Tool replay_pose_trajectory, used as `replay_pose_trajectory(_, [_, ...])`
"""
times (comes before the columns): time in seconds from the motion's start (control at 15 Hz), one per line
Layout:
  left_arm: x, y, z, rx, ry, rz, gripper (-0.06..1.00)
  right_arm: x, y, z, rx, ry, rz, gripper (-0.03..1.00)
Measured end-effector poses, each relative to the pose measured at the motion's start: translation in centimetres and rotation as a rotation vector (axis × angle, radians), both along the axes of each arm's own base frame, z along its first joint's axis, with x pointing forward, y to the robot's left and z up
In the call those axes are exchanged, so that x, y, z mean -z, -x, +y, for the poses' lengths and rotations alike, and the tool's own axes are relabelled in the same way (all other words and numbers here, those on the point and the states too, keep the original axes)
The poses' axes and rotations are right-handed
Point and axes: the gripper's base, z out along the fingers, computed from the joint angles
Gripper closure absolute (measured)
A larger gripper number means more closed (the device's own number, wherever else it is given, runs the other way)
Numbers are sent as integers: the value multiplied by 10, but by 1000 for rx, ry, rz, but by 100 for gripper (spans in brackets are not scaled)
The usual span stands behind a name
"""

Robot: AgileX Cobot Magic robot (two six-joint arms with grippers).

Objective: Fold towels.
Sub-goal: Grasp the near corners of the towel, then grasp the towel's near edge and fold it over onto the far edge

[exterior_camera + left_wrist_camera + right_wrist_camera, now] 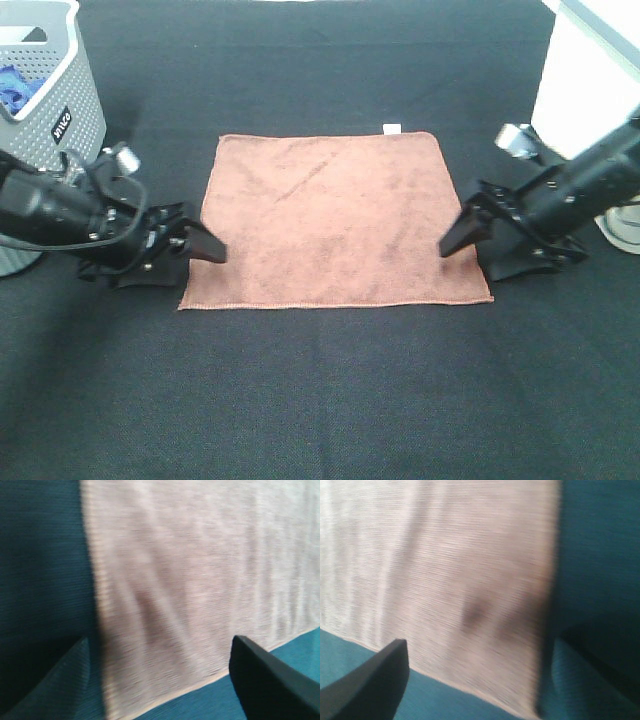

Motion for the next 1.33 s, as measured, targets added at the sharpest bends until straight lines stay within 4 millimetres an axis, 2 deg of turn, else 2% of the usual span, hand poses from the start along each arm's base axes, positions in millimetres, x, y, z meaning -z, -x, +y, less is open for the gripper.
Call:
replay_pose_trajectory(0.07, [1, -2, -7, 14, 11, -1, 20, 2, -1, 13, -15, 4, -11, 22])
replay_pose_trajectory(0.27, [4, -5, -18, 34, 33, 3, 24, 1, -3, 22, -20, 8, -31, 26])
replay_pose_trajectory(0.33, [7, -6, -18, 34, 34, 9, 34, 3, -6, 23, -11, 7, -28, 32])
replay_pose_trajectory(0.4, [9, -6, -18, 30, 27, 13, 47, 5, -8, 23, 9, 15, -20, 48])
replay_pose_trajectory(0.53, [15, -5, -17, 36, 16, 26, 81, 8, -11, 20, 32, 40, -3, 82])
replay_pose_trajectory(0.6, [16, -4, -17, 42, 12, 28, 91, 9, -12, 20, 41, 49, 2, 94])
replay_pose_trajectory(0.73, [15, -3, -13, 43, 17, 65, 93, 8, -11, 21, 35, 56, 29, 97])
replay_pose_trajectory(1.0, [-3, 5, 16, 87, -17, 143, 93, -2, 0, 20, -44, 69, 107, 97])
replay_pose_trajectory(1.13, [-15, 11, 17, 137, -25, 167, 93, -15, 7, 22, -57, 54, 116, 97])
replay_pose_trajectory(1.2, [-15, 11, 17, 137, -25, 167, 93, -15, 7, 22, -57, 54, 116, 97])
replay_pose_trajectory(1.33, [-19, 19, 14, 188, 8, 224, 93, -12, 29, 20, -63, 59, 165, 97])
